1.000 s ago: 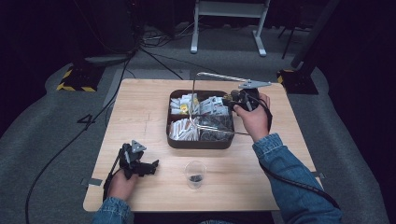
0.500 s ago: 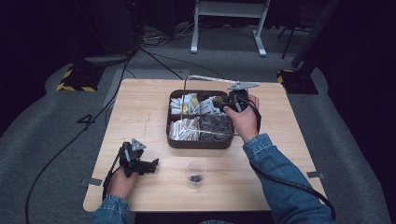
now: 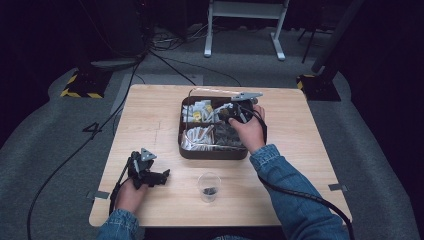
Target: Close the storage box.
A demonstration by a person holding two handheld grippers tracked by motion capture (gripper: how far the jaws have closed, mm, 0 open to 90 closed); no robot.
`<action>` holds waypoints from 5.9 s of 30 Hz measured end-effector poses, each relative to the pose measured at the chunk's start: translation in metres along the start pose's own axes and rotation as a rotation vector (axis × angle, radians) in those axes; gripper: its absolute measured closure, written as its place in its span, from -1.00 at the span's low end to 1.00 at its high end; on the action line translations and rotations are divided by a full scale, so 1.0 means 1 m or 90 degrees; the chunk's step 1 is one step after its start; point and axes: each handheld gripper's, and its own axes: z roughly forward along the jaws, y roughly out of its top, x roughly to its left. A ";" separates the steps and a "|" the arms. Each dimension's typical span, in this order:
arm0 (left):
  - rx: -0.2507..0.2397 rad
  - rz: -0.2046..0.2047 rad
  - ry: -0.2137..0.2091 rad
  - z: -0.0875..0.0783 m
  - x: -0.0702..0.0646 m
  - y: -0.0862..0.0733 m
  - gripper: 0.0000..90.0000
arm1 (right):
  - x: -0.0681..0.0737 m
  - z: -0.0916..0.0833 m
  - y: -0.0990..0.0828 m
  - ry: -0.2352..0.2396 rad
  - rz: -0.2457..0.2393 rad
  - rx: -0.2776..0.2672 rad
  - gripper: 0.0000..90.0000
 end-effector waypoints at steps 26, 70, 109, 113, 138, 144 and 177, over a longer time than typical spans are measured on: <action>0.001 -0.005 0.005 -0.001 -0.001 -0.001 -1.00 | 0.012 0.044 -0.009 -0.007 -0.010 0.060 0.30; -0.001 -0.005 0.005 0.000 0.000 0.000 -1.00 | 0.010 0.052 -0.015 -0.014 -0.040 0.048 0.30; -0.001 -0.001 0.004 0.000 0.001 0.000 -1.00 | 0.000 -0.046 -0.016 0.024 -0.012 -0.070 -0.06; -0.001 -0.001 0.004 0.000 0.001 0.001 -1.00 | -0.007 -0.062 -0.022 0.014 -0.009 -0.071 -0.07; -0.001 0.026 -0.021 0.003 0.006 0.004 -1.00 | -0.053 -0.132 -0.094 -0.061 0.001 -0.023 -0.10; -0.001 0.025 -0.021 0.003 0.006 0.004 -1.00 | -0.062 -0.141 -0.118 -0.086 -0.024 -0.006 -0.12; -0.001 0.026 -0.022 0.004 0.007 0.004 -1.00 | -0.087 -0.129 -0.212 -0.136 0.037 0.075 -0.70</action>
